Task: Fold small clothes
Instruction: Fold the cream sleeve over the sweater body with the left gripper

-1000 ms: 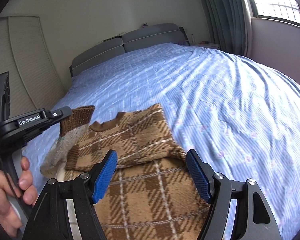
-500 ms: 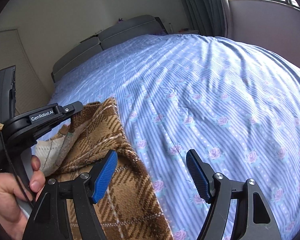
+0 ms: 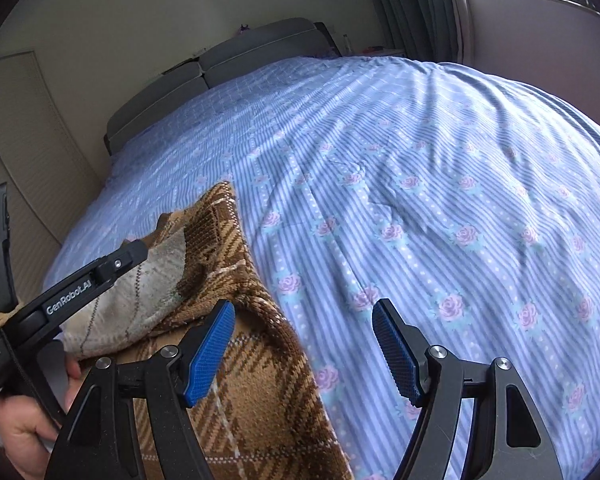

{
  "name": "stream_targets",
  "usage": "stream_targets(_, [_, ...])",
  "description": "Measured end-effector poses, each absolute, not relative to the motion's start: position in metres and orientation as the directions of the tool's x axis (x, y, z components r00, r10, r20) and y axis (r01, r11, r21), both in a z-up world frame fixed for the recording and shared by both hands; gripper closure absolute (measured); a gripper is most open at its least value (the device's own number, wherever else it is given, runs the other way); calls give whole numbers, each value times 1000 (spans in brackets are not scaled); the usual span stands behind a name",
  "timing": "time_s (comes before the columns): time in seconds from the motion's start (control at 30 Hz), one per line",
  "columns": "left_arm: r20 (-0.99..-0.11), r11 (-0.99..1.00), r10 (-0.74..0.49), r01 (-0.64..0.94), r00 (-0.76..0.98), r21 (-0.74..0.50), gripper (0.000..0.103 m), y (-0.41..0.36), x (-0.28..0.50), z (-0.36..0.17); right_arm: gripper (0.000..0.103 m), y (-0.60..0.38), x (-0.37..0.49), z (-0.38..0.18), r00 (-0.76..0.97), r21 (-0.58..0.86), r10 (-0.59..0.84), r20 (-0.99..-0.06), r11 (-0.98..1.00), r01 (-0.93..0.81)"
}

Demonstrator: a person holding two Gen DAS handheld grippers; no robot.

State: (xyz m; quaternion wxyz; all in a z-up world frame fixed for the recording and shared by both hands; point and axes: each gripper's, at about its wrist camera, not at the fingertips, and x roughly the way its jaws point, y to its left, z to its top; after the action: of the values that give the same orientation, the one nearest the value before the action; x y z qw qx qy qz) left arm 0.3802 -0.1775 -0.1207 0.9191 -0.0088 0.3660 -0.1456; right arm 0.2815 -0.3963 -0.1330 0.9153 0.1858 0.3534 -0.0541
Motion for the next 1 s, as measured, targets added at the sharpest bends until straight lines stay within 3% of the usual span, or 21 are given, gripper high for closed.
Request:
stream_targets(0.37, [-711, 987, -85, -36, 698, -154, 38, -7, 399, -143, 31, -336, 340, -121, 746, 287, 61, -663, 941, 178])
stream_targets(0.57, [-727, 967, -190, -4, 659, -256, 38, 26, 412, -160, 31, -300, 344, -119, 755, 185, 8, -656, 971, 150])
stream_targets(0.6, [-728, 963, -205, 3, 655, -268, 39, 25, 413, -162, 31, -298, 345, -120, 754, 173, -2, -657, 973, 154])
stream_targets(0.73, [-732, 944, -287, 50, 618, -327, 69, 21, 422, -171, 31, -305, 349, -126, 738, 168, -23, -675, 968, 184])
stream_targets(0.87, [-730, 950, -279, 66, 624, -306, 80, 19, 422, -171, 31, -311, 353, -129, 727, 157, -47, -685, 965, 210])
stream_targets(1.0, [-721, 956, -252, 50, 646, -289, 82, 36, 422, -172, 31, -313, 355, -131, 719, 155, -62, -692, 960, 232])
